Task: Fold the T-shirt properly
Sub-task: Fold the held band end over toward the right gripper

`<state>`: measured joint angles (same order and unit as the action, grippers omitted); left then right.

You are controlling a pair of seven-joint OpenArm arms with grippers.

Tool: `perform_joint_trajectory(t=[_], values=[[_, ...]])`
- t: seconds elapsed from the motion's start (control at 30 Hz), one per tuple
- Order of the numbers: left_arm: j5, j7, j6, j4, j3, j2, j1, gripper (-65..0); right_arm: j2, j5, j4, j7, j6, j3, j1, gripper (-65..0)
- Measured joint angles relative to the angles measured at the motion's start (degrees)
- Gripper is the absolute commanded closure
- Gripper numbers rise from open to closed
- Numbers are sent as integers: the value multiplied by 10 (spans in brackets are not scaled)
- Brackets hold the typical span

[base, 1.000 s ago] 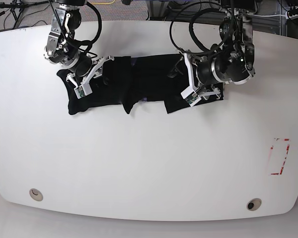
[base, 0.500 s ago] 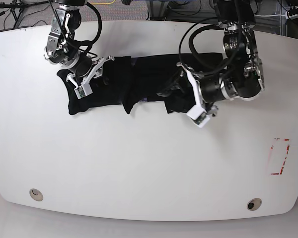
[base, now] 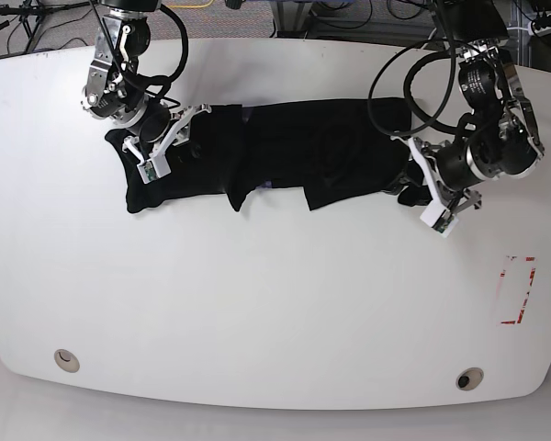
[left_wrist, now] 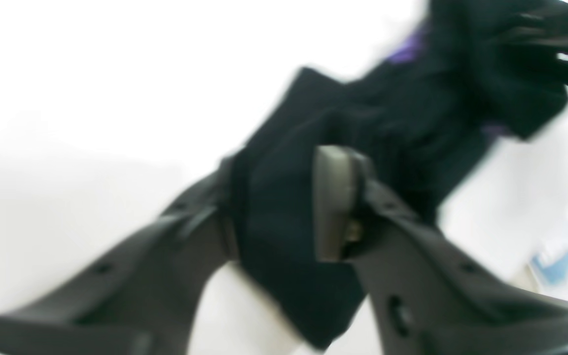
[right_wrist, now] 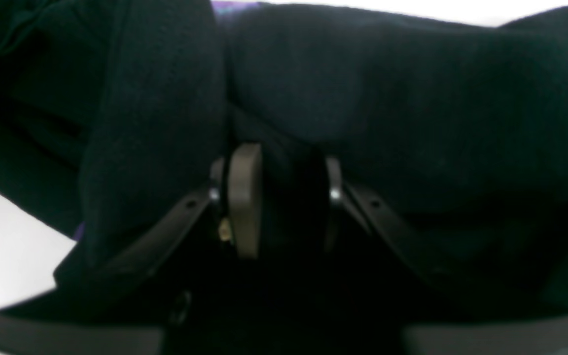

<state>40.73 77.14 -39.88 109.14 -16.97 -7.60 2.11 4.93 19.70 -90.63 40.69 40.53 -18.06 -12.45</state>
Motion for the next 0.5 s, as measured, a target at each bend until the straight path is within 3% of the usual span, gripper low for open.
perform_joint_trajectory(t=[0.23,0.5], values=[[-54,10,0,-2,19,13,18,-132,-5,0,0,0,0,-1,0,-165],[-114,6,0,-14,96,54,15,-132,-5,0,0,0,0,-1,0,-165]])
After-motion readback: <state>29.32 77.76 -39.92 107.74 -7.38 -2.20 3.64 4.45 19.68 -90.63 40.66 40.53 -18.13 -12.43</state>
